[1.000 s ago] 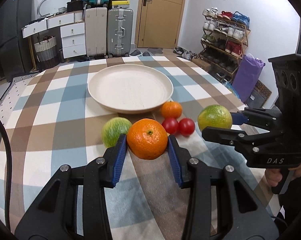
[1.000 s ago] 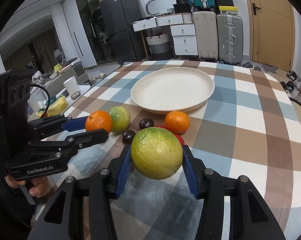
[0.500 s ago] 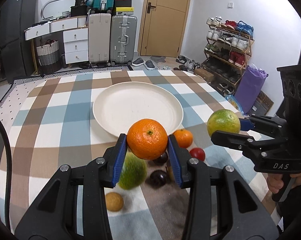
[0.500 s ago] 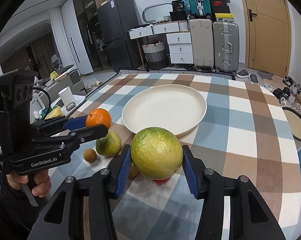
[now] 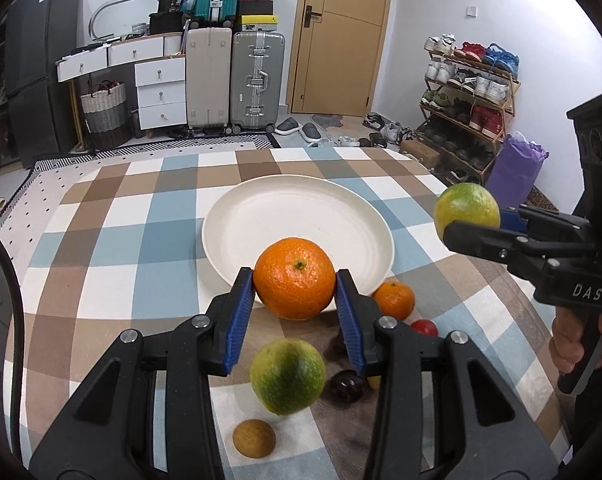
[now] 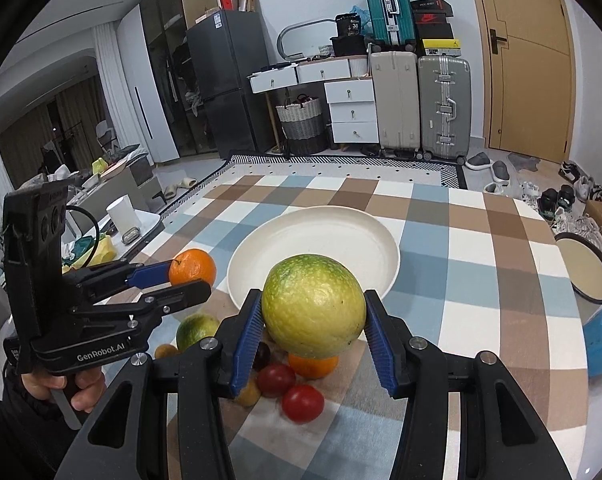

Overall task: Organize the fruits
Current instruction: 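Carry both fruits to the white plate and open the right gripper over it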

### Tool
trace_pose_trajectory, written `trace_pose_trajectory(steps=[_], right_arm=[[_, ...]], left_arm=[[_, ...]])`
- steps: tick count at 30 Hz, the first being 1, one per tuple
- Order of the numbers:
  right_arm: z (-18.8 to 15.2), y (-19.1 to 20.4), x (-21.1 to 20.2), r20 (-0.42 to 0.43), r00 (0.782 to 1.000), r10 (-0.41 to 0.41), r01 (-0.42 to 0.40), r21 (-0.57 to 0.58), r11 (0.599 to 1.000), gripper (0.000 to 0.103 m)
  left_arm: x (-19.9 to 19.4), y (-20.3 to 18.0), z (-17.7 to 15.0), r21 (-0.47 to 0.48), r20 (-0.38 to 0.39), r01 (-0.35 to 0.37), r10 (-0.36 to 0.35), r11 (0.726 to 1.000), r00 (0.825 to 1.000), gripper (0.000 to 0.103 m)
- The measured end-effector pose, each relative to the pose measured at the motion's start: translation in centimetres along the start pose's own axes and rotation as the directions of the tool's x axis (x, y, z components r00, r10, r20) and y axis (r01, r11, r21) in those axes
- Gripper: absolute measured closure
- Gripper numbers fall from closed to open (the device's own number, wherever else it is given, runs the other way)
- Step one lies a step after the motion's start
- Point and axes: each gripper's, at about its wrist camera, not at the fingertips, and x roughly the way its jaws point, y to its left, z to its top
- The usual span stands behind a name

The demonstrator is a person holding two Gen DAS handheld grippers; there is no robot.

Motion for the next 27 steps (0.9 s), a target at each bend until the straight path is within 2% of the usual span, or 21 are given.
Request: trace_pose_trajectory(steps=[14, 27], right_arm=[[2.5, -0.5, 2.3, -0.037, 0.999, -0.006, 0.006, -0.013, 1.000, 0.053], [0.4, -0.8, 7.7, -0.121, 0.993, 0.015, -0.009, 0.055, 0.998, 0.053]], left_arm=[[2.2, 0.6, 0.5, -0.012, -0.020, -0.015, 0.014, 1.000, 1.000, 0.065], [5.5, 1.7, -0.1, -0.033, -0.073, -0.044, 0.041, 0.998, 0.996, 0.065]])
